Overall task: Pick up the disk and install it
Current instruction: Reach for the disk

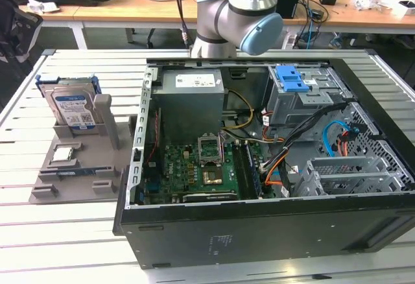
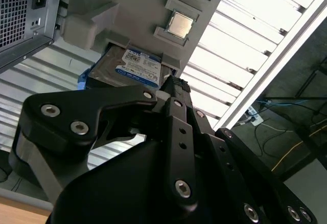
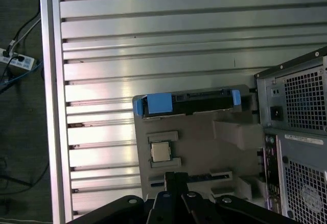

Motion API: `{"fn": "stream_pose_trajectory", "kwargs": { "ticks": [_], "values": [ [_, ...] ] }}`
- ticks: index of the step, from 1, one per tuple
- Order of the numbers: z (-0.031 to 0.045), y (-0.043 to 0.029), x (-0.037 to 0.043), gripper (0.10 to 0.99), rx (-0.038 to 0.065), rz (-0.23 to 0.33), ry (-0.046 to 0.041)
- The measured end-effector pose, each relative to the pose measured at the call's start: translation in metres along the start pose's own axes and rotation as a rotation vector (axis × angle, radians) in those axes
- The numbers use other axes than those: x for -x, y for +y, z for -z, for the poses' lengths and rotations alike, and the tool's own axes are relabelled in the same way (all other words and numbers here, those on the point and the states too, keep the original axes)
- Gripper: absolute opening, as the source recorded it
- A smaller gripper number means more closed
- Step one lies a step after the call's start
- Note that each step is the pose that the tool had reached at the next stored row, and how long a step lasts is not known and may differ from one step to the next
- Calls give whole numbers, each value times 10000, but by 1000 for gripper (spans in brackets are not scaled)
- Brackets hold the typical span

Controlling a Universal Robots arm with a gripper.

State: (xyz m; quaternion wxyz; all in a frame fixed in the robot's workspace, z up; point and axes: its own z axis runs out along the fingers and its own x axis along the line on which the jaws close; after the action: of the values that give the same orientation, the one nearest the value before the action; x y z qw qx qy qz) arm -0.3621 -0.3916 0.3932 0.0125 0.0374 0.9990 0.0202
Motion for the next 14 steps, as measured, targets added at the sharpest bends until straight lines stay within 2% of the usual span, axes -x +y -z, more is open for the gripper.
{"fn": "stream_pose_trajectory", "kwargs": {
  "ticks": [5,14],
  "values": [
    [-5,64,-43,102,-12,-1,-3],
    [-4,65,-43,102,-13,0,-2]
  ]
}}
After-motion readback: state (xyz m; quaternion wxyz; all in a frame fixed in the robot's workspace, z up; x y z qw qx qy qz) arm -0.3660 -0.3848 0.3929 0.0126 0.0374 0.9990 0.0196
